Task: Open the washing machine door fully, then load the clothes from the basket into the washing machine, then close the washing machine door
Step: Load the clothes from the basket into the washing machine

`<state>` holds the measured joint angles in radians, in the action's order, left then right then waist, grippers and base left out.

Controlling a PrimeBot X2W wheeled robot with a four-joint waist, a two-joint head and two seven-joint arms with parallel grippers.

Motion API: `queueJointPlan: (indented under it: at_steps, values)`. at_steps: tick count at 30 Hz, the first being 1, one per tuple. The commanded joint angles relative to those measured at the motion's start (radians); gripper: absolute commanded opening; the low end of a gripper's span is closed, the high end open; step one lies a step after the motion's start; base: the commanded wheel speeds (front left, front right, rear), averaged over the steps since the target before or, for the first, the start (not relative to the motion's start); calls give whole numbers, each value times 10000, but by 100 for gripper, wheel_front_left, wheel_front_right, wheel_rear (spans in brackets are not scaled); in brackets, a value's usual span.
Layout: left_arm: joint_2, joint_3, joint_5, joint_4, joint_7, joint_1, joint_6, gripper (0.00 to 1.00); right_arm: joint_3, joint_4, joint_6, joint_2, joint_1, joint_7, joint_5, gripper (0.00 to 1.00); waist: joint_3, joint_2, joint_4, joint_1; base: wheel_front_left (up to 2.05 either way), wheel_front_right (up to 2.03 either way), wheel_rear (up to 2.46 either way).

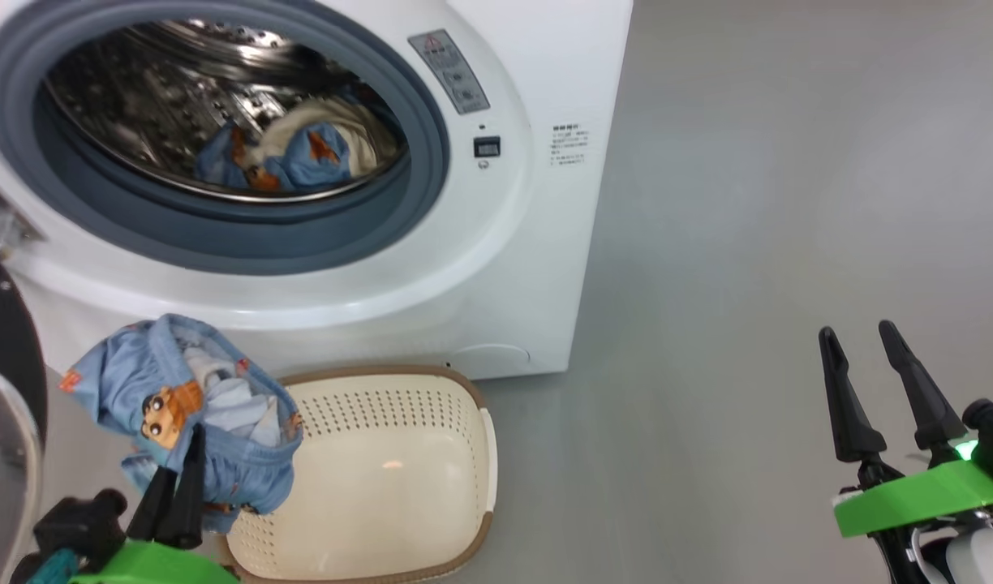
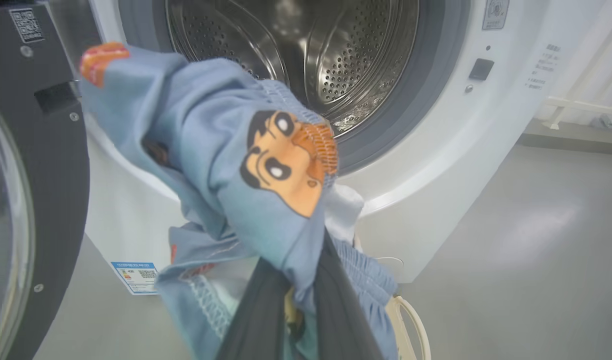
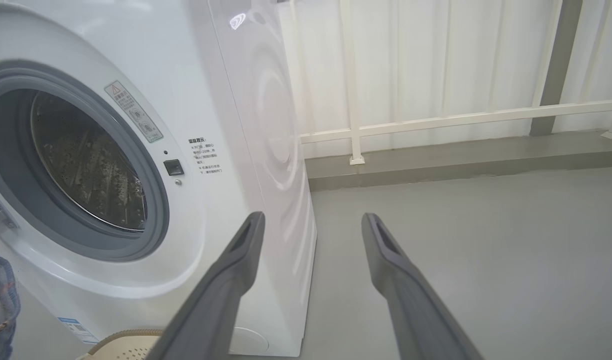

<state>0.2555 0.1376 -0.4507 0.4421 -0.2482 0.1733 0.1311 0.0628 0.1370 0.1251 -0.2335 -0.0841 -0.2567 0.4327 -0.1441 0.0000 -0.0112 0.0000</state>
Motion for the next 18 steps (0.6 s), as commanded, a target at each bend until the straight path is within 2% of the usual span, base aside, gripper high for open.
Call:
queueJointPlan:
  at_steps: [1,8,18]
  values:
    - [96,-664,325,-662,-135,-196,-4,0,84,-189,56,-234,178,-51,99,100,447,0,211,0,0,0,0]
    - [-348,-1360,845,-1708,-135,-1287,-4,0,-6,-192,56,-199,524,-51,142,100,789,0,226,0,0,0,0]
    - [-559,-1745,1068,-2348,-135,-1827,-4,0,-78,-297,56,-213,644,-51,134,100,757,0,196,0,0,0,0]
